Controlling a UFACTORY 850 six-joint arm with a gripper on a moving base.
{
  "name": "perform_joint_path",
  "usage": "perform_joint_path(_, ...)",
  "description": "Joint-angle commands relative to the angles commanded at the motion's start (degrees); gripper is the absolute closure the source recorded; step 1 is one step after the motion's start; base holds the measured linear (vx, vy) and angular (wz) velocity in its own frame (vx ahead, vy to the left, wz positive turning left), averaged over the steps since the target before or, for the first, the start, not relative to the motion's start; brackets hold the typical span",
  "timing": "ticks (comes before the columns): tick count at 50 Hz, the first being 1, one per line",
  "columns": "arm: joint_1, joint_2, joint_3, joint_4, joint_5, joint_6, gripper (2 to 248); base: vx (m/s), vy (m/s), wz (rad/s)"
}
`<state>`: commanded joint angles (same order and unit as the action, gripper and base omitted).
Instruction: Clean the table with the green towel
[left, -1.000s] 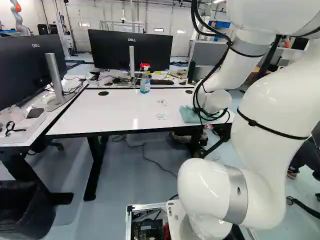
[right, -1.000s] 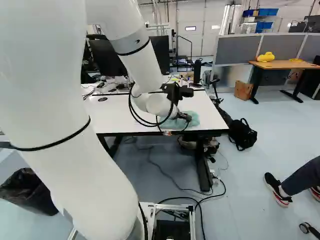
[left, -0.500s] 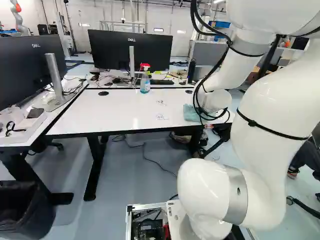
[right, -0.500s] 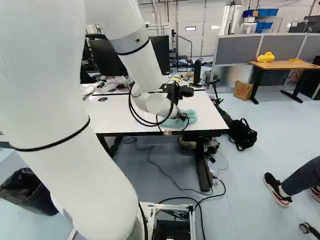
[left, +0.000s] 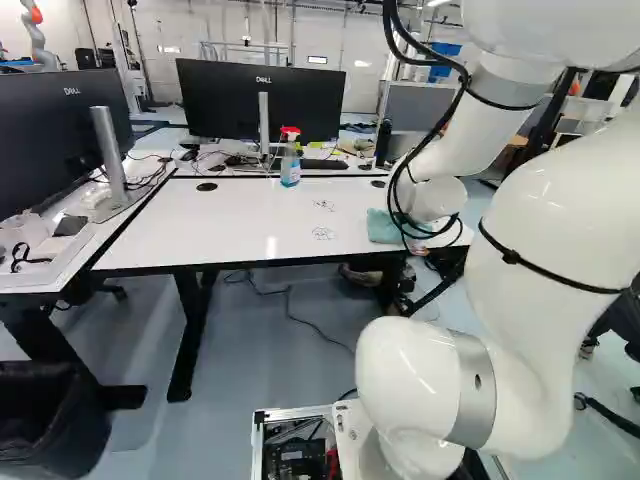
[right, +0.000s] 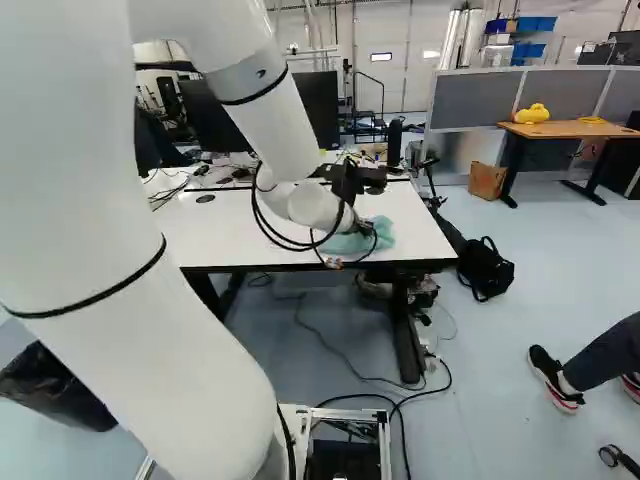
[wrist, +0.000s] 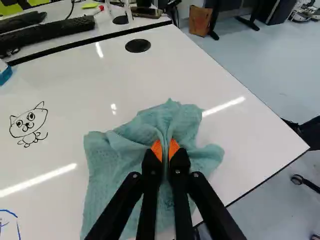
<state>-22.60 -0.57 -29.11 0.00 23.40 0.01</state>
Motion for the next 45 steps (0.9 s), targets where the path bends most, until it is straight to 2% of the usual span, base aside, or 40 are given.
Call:
perform_joint_path(37, 0.00, 6.62, 1.04, 0.00, 0.00, 0.00, 215, 0.000, 0.000, 0.000)
perform_joint_path(45, 0.20, 6.54, 0.97, 0.00, 0.00, 0.00, 215, 0.000, 0.000, 0.000)
